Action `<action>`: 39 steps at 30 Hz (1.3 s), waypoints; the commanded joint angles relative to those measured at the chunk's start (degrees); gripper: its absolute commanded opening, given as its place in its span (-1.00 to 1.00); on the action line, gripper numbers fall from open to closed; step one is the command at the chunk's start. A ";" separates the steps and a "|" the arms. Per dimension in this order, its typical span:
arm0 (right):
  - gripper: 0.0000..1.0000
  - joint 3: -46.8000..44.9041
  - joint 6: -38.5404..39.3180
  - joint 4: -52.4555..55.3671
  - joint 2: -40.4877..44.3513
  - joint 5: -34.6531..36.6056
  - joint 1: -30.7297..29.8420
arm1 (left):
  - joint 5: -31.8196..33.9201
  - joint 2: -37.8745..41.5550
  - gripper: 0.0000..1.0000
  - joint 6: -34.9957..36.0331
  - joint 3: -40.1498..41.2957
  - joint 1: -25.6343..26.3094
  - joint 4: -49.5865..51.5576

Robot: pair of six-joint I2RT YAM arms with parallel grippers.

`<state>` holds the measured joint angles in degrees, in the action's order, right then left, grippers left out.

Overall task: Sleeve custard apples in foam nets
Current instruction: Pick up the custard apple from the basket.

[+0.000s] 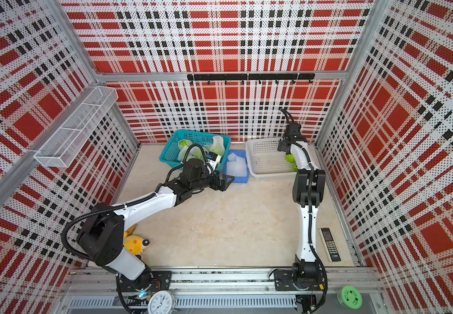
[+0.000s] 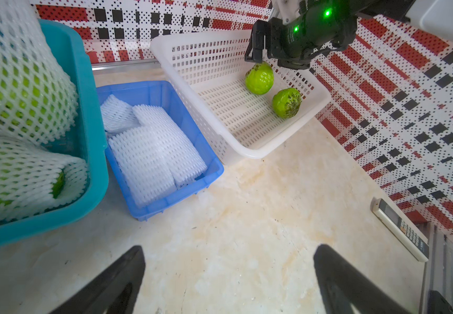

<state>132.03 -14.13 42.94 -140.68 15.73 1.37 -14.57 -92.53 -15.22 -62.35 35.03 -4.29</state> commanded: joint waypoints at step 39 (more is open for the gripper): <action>0.95 5.96 16.62 10.51 -2.04 11.08 -3.45 | -0.30 3.99 0.99 -2.31 5.19 -0.93 -4.05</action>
<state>136.40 -0.64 53.39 -141.88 24.97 -1.43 -14.41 -89.60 -16.49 -58.08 34.41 -6.44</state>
